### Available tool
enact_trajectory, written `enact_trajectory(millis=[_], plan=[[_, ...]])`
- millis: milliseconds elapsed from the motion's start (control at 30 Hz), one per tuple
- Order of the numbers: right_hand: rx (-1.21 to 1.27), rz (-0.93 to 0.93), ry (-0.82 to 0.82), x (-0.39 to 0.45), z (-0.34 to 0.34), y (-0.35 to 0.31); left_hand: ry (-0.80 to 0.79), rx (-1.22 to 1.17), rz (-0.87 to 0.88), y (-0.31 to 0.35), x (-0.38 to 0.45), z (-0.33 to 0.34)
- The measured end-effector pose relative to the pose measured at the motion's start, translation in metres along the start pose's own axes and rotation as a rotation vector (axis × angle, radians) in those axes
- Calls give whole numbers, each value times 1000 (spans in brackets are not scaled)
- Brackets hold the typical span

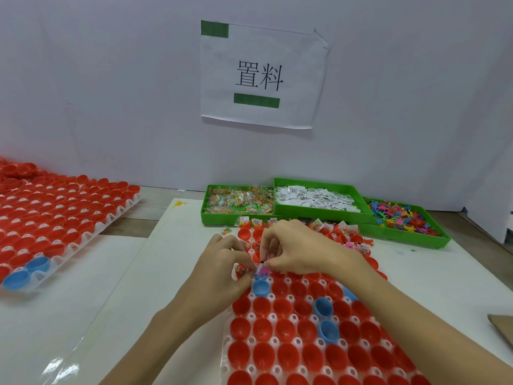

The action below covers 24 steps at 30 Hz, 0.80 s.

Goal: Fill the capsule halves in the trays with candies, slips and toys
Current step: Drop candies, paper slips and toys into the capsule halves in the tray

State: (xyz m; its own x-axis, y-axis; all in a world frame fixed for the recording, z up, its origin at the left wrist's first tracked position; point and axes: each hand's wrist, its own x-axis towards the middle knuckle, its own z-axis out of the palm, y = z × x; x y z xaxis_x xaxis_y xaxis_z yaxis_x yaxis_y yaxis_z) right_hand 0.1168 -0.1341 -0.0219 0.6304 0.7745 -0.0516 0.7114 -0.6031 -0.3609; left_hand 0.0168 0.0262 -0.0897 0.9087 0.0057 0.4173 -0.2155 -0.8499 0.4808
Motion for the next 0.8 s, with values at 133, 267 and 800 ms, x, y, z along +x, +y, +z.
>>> enact_trajectory(millis=[133, 267, 800], plan=[[6, 6, -34, 1, -2, 0, -21, 53, 46, -1, -1, 0], [-29, 0, -80, 6, -2, -5, 6, 46, 49, -2, 0, -2], [58, -92, 39, 2, 6, 7, 22, 46, 58, -4, 0, -2]])
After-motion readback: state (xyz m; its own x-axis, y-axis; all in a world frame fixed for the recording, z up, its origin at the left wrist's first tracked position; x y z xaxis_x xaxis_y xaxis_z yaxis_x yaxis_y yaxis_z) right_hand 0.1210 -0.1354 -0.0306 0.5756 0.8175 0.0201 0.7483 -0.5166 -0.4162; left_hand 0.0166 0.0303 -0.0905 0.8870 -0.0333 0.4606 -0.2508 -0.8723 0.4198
